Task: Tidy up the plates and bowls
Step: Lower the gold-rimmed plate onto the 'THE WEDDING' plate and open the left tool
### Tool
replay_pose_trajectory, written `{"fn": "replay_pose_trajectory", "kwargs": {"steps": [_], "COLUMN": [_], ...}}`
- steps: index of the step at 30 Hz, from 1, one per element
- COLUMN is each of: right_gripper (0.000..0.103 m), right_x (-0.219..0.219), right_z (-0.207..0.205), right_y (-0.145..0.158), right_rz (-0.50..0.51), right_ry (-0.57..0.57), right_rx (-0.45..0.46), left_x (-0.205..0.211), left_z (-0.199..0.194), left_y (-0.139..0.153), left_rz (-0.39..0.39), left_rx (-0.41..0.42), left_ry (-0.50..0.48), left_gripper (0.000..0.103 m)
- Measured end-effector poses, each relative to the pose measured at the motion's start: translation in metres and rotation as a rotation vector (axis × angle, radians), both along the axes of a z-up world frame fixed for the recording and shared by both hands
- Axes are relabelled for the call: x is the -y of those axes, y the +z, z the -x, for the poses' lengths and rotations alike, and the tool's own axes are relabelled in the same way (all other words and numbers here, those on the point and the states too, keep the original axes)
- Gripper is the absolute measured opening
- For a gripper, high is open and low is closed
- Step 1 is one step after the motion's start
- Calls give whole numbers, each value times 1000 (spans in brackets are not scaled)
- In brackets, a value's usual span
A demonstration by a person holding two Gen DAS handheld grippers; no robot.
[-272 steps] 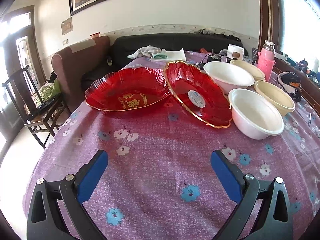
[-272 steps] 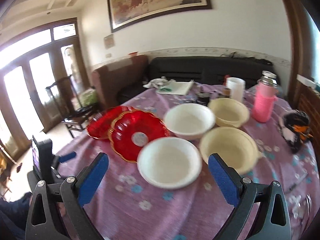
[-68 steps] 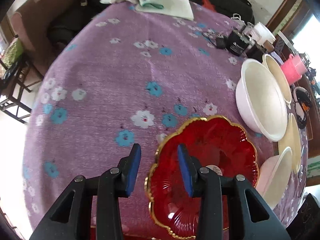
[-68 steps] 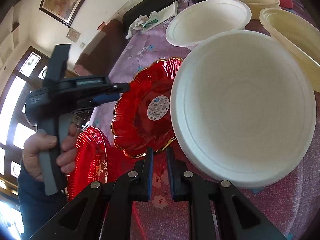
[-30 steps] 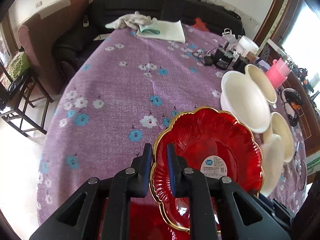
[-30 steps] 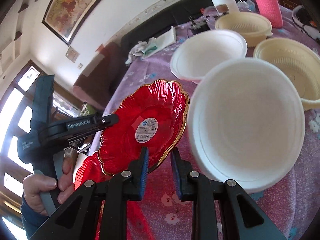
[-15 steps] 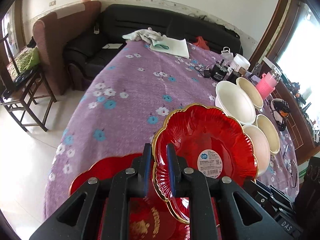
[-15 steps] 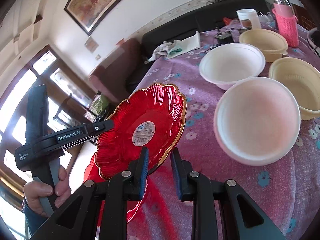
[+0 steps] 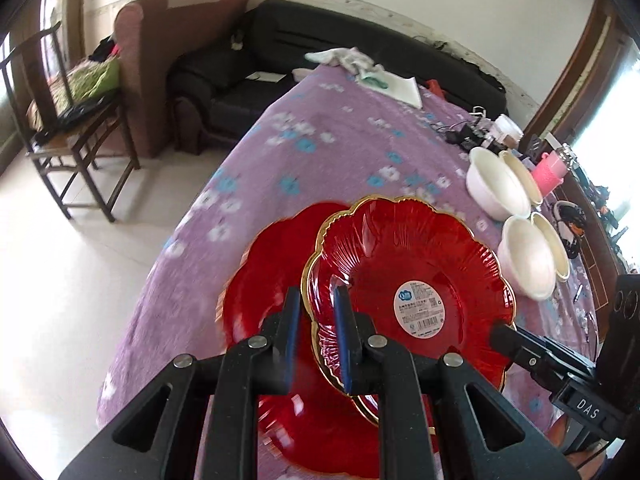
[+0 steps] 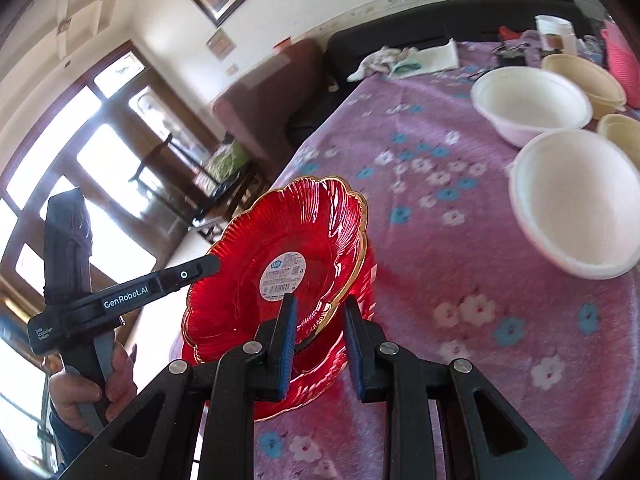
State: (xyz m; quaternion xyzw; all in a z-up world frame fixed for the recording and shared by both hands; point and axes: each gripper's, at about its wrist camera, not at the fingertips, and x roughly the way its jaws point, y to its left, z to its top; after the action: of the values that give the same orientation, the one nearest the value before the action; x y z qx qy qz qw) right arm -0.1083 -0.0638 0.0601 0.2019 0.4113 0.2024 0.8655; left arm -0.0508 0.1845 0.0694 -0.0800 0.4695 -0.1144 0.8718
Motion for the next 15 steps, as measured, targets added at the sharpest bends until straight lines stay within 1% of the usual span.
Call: {"fn": "replay_pose_trajectory", "kwargs": {"steps": [6,15], "right_gripper": [25,27], "right_x": [-20,-27], "right_z": [-2,-6], "right_y": [-13,-21], "right_rz": [29,63], "right_ry": [44,61], "right_rx": [-34,-66], "left_x": [-11,-10], "left_z": [6,3], "left_y": [-13,-22], "left_rz": [-20,-30], "left_rx": [-29,-51], "left_ry": [19,12], "left_gripper": [15,15]}}
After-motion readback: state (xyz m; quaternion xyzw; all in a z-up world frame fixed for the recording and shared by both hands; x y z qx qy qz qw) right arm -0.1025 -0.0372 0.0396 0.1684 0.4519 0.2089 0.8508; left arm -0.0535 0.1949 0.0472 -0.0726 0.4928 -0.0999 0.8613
